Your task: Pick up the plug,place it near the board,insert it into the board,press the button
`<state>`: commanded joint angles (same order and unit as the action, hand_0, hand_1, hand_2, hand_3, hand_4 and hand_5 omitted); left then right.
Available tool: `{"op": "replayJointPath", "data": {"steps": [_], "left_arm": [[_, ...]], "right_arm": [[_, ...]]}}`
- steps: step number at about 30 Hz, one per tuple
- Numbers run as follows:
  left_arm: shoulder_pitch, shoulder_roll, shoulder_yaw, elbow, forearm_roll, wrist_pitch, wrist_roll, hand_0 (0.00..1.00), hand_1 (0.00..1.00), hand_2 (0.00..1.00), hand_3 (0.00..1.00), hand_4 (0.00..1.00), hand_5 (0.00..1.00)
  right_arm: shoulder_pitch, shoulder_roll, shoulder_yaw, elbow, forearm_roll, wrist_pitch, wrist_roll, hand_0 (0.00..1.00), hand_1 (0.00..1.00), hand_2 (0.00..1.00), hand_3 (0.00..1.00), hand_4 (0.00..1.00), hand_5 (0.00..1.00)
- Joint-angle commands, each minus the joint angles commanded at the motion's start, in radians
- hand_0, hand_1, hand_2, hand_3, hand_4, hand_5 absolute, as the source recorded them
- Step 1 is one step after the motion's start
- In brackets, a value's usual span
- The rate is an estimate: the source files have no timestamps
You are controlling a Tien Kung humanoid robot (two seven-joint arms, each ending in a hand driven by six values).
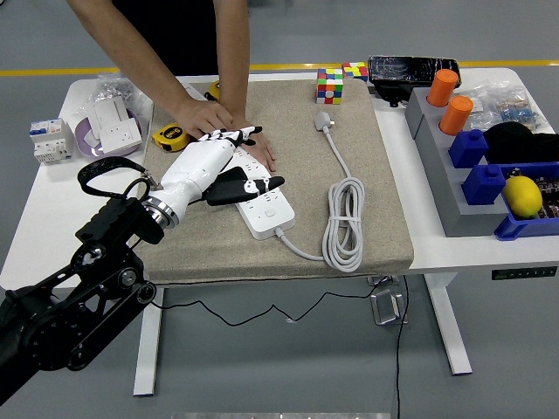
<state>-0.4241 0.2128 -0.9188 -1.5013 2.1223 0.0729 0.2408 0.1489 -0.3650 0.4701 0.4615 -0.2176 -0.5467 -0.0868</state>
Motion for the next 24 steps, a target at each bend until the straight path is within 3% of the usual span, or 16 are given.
{"op": "replayJointPath", "data": {"steps": [3,4,9,10,11,14,15,16,20,24], "left_arm": [[-0.016,0.000,0.013,-0.062,0.060,-0.080,0.062,0.420,0.435,0.445,0.892,0.775,0.407],[-0.021,-0.001,0.016,-0.071,0.064,-0.111,0.074,0.223,0.137,0.211,0.806,0.486,0.199],[-0.075,-0.008,0.055,-0.075,0.044,-0.274,0.142,0.223,0.137,0.211,0.806,0.486,0.199],[-0.088,-0.009,0.066,-0.070,0.031,-0.311,0.158,0.151,0.064,0.167,0.907,0.495,0.218],[-0.101,-0.008,0.078,-0.064,0.013,-0.340,0.170,0.151,0.064,0.167,0.907,0.495,0.218],[-0.142,-0.011,0.122,-0.034,-0.024,-0.404,0.195,0.151,0.064,0.167,0.907,0.495,0.218],[-0.150,-0.013,0.132,-0.025,-0.031,-0.414,0.199,0.151,0.064,0.167,0.907,0.495,0.218],[-0.162,-0.018,0.146,-0.003,-0.037,-0.427,0.202,0.142,0.060,0.163,0.948,0.480,0.156],[-0.185,-0.027,0.182,0.053,-0.052,-0.457,0.207,0.142,0.060,0.163,0.948,0.480,0.156],[-0.198,-0.034,0.207,0.111,-0.061,-0.449,0.195,0.138,0.055,0.164,0.955,0.463,0.165]], "right_arm": [[0.004,0.000,0.004,0.002,-0.004,-0.001,0.000,0.963,0.917,0.838,0.828,0.998,0.991],[0.004,0.000,0.004,0.002,-0.005,0.000,0.000,0.964,0.917,0.838,0.827,0.998,0.993],[0.005,-0.001,0.001,0.002,-0.002,0.000,0.000,0.964,0.917,0.838,0.827,0.998,0.993],[0.005,-0.001,0.001,0.002,-0.002,0.000,0.000,0.964,0.917,0.838,0.826,0.998,0.994],[0.005,-0.001,-0.001,0.001,-0.001,0.000,0.000,0.964,0.917,0.838,0.826,0.998,0.994],[0.007,-0.001,-0.003,0.001,0.001,0.000,0.000,0.964,0.917,0.838,0.826,0.998,0.994],[0.007,-0.001,-0.003,0.001,0.000,0.000,0.000,0.964,0.917,0.838,0.826,0.998,0.994],[0.008,-0.001,-0.003,0.001,0.000,0.000,0.000,0.964,0.917,0.838,0.825,0.998,0.995],[0.010,-0.001,-0.003,0.001,0.000,0.000,0.000,0.964,0.917,0.838,0.825,0.998,0.995],[0.009,-0.002,-0.005,0.000,0.002,0.000,-0.001,0.963,0.917,0.838,0.825,0.998,0.997]]}}
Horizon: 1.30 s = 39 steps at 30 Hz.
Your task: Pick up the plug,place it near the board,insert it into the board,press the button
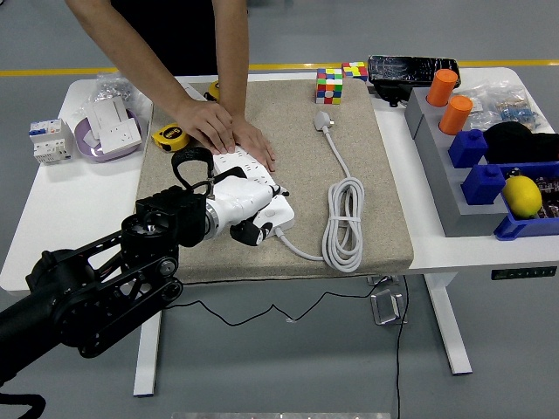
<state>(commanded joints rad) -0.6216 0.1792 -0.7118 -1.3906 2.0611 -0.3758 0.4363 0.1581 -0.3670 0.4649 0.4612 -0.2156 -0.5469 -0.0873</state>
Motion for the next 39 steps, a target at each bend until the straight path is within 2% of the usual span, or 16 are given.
{"op": "replayJointPath", "data": {"steps": [5,7,17,20,27,32,39], "left_arm": [[-0.008,-0.015,0.023,0.090,-0.013,0.013,-0.043,0.137,0.055,0.165,0.960,0.457,0.153],[-0.008,-0.015,0.031,0.103,-0.007,0.016,-0.049,0.137,0.055,0.165,0.960,0.457,0.153],[-0.003,-0.011,0.023,0.106,-0.002,0.028,-0.059,0.135,0.055,0.164,0.951,0.460,0.147],[-0.001,-0.005,0.016,0.103,0.001,0.019,-0.058,0.135,0.055,0.164,0.951,0.460,0.147],[0.000,0.011,0.039,0.113,0.000,0.009,-0.057,0.135,0.055,0.165,0.943,0.461,0.144],[0.001,0.007,0.045,0.116,0.006,0.021,-0.062,0.135,0.055,0.165,0.937,0.459,0.144],[-0.005,0.015,0.063,0.120,0.017,-0.004,-0.060,0.136,0.054,0.165,0.933,0.456,0.145]], "right_arm": [[0.001,0.001,0.000,0.001,-0.001,0.000,0.000,0.962,0.917,0.838,0.825,0.998,0.998],[0.002,0.001,0.001,0.001,-0.003,0.000,0.000,0.962,0.917,0.838,0.825,0.998,0.998],[-0.001,0.000,-0.002,0.000,-0.002,0.000,0.000,0.961,0.917,0.837,0.824,0.998,0.998],[-0.003,0.000,-0.002,0.000,-0.002,0.000,0.000,0.961,0.917,0.837,0.824,0.998,0.998],[-0.005,-0.001,-0.001,0.001,-0.001,0.000,0.000,0.960,0.917,0.837,0.824,0.998,0.998],[-0.004,0.000,0.000,0.001,-0.003,0.000,0.001,0.960,0.917,0.837,0.824,0.998,0.998],[-0.005,-0.002,-0.002,0.001,-0.001,0.000,0.001,0.960,0.917,0.837,0.824,0.998,0.998]]}}
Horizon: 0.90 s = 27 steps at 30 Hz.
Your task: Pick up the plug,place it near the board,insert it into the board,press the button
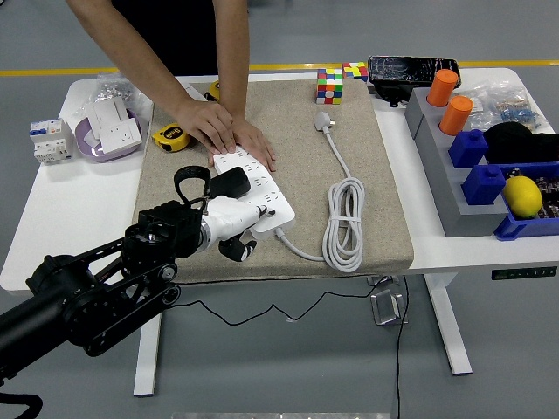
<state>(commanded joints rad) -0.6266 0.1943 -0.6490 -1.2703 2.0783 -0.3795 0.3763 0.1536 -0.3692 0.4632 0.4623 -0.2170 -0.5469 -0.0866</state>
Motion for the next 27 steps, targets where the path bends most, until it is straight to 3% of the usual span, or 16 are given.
{"op": "replayJointPath", "data": {"steps": [18,27], "left_arm": [[-0.066,0.025,0.077,0.003,-0.011,-0.067,0.005,0.138,0.051,0.165,0.890,0.452,0.143],[-0.073,0.027,0.080,0.001,-0.010,-0.065,0.003,0.139,0.050,0.164,0.869,0.453,0.138]], "right_arm": [[0.006,-0.001,0.004,0.000,0.002,-0.001,0.001,0.960,0.917,0.837,0.825,0.998,0.998],[0.008,-0.001,0.004,0.000,0.002,-0.001,0.001,0.957,0.917,0.837,0.825,0.998,0.998]]}}
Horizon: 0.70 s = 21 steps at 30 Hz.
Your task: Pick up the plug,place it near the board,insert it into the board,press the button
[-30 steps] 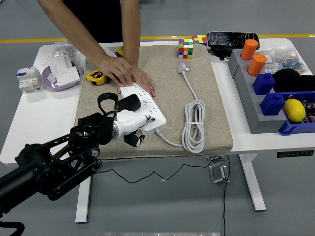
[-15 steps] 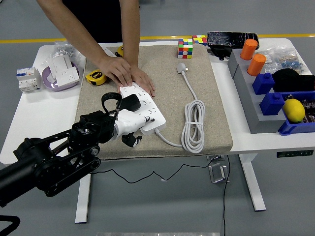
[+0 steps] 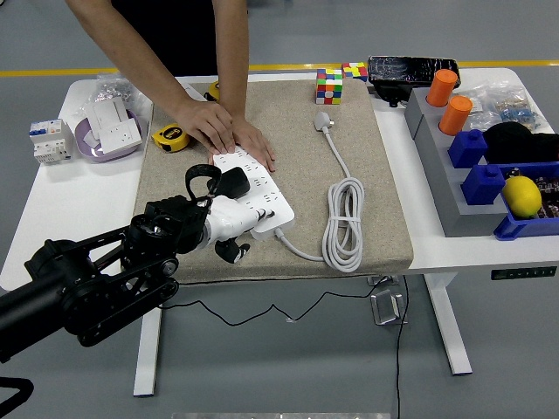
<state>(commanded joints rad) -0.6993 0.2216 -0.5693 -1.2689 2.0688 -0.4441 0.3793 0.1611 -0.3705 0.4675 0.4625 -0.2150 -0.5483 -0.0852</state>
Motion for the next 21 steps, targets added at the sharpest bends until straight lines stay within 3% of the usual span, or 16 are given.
{"op": "replayJointPath", "data": {"steps": [9,10,12,15,16,21], "left_arm": [[0.044,0.018,-0.102,-0.086,0.052,0.004,0.004,0.141,0.050,0.164,0.853,0.452,0.137],[0.054,0.019,-0.124,-0.103,0.070,0.011,0.003,0.151,0.052,0.173,0.743,0.441,0.129],[0.070,0.019,-0.158,-0.128,0.093,0.027,-0.002,0.151,0.052,0.173,0.743,0.441,0.129],[0.100,0.021,-0.217,-0.174,0.117,0.059,-0.015,0.151,0.052,0.173,0.743,0.441,0.129],[0.114,0.020,-0.243,-0.192,0.124,0.075,-0.024,0.237,0.203,0.301,0.610,0.450,0.095],[0.196,-0.008,-0.379,-0.246,0.040,0.201,-0.102,0.237,0.203,0.301,0.610,0.450,0.095]], "right_arm": [[-0.002,0.003,0.006,0.000,-0.005,0.002,-0.002,0.956,0.917,0.837,0.825,0.998,0.998],[-0.003,0.004,0.005,-0.001,-0.005,0.002,-0.003,0.956,0.917,0.837,0.824,0.998,0.998],[-0.005,0.004,0.005,-0.001,-0.006,0.002,-0.003,0.956,0.917,0.837,0.824,0.998,0.998],[-0.007,0.005,0.007,-0.001,-0.007,0.002,-0.002,0.956,0.917,0.837,0.824,0.998,0.998],[-0.007,0.005,0.007,-0.001,-0.007,0.002,-0.002,0.955,0.917,0.836,0.821,0.998,0.998],[-0.011,0.008,0.010,-0.002,-0.008,0.002,-0.002,0.955,0.917,0.836,0.821,0.998,0.998]]}}
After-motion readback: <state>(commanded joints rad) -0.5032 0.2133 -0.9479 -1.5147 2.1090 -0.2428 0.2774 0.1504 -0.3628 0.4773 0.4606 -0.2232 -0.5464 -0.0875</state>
